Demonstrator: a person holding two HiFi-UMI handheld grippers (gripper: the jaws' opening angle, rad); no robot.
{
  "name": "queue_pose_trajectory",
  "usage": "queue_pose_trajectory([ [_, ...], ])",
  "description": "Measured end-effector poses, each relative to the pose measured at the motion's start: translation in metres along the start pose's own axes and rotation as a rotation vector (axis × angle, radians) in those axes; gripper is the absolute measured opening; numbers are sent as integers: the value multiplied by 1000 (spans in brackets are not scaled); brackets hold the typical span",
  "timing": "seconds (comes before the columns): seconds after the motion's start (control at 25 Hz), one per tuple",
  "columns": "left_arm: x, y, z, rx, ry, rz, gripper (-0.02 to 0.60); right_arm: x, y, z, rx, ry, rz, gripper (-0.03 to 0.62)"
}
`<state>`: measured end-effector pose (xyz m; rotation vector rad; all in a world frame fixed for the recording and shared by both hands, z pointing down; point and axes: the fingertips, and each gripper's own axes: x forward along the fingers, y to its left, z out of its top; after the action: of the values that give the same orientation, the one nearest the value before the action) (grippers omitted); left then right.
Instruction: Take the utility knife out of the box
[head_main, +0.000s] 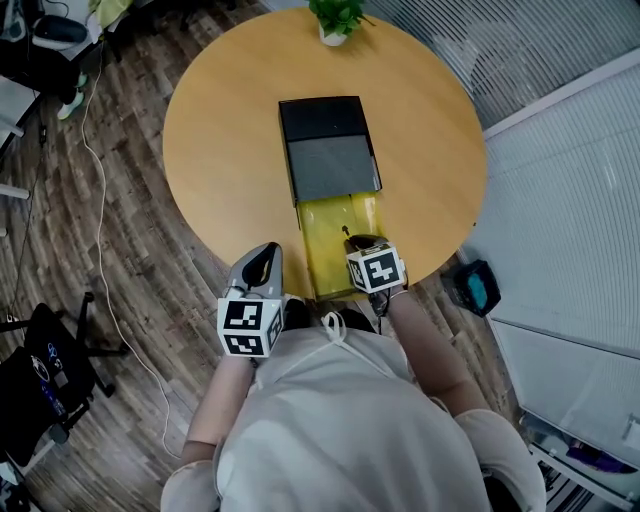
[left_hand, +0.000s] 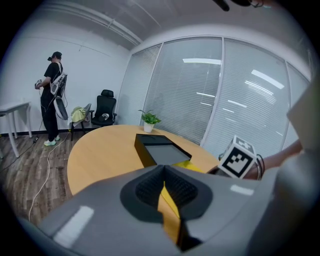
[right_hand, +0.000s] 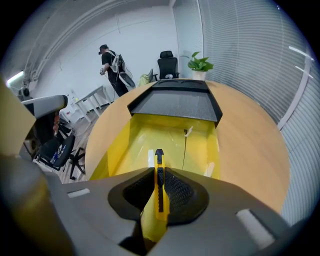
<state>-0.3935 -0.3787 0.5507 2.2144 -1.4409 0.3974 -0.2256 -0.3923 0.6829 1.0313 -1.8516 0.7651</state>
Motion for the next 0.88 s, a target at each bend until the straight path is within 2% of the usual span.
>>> queue_pose_trajectory([
  [0.32,-13,-8,38,64,-94,-5,6,-67,22,47,-3,-222,15,63],
  [0.64,-41,-10,102,115,-230,15,6,-159,42,110,-14,-534,43,64],
  [0.88,-73,-20,131,135,-308,14,6,-218,59,132,-36,-684,56,63],
])
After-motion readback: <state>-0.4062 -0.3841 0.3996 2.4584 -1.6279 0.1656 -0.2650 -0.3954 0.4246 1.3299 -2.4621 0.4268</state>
